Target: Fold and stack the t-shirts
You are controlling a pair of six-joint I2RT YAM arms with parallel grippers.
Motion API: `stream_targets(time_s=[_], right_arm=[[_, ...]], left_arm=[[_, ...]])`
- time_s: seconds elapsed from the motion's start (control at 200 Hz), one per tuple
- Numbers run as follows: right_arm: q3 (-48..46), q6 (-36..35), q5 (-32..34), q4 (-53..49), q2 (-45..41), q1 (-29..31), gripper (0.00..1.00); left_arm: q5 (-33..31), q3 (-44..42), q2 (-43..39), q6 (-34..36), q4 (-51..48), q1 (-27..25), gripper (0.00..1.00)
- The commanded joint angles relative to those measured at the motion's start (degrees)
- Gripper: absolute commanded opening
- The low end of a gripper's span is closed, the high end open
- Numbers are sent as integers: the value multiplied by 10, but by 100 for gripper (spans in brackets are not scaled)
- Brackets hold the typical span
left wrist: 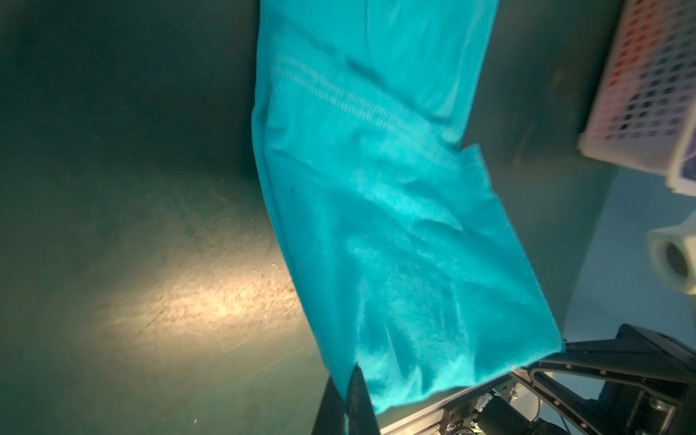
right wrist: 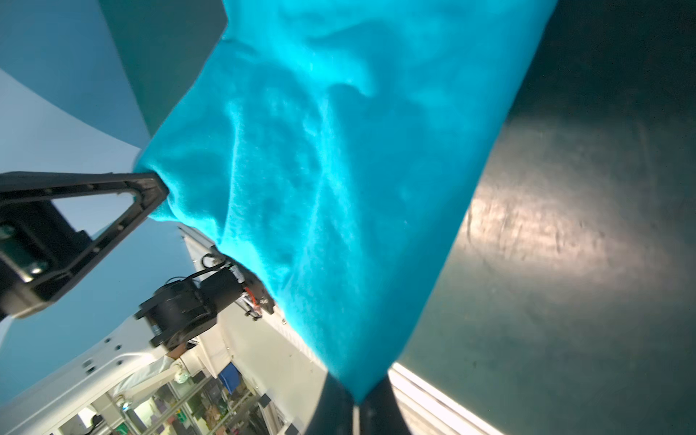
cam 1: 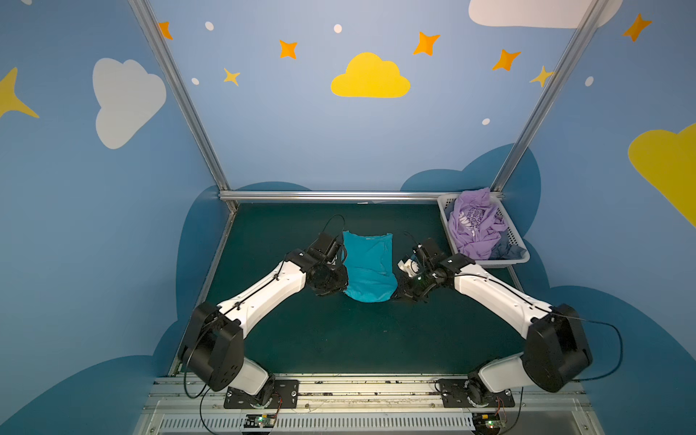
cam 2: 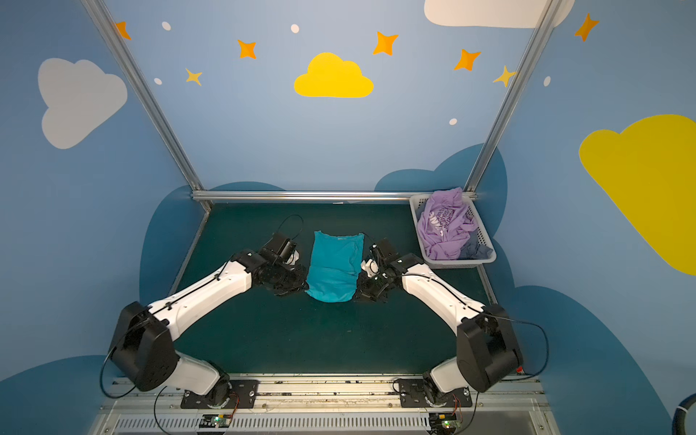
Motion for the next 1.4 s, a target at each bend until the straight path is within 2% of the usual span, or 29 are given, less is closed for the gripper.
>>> stream_targets(time_s=[0.0,0.18,0.406,0.726,1.076,1.182,1.247,1.307,1.397], right_arm=[[11,18,-17,-57,-19,-10,0],[31,24,-62,-32,-2,-54,0],[111,8,-128,-14,97,-95,0],[272,-10,-175,-15,267,-155,0],[469,-15,-216,-23,491,-211,0],[517,-11,-218,-31,541,-220,16],[536,-7,-218,-29,558,-225,25],[549,-5,-214,-28,564,-228,31],[557,-8,-203,-28,555,-232,37]], left_arm=[[-23,2,-30,-10,-39,2,4],[-39,41,-24,-15,-33,21,4],[23,128,61,-2,-2,86,4],[103,303,257,-10,38,137,4],[136,593,519,-19,-23,176,5],[147,690,600,-26,-49,185,24],[152,761,649,-28,-77,188,42],[152,819,684,-32,-94,190,54],[156,864,708,-39,-103,194,63]])
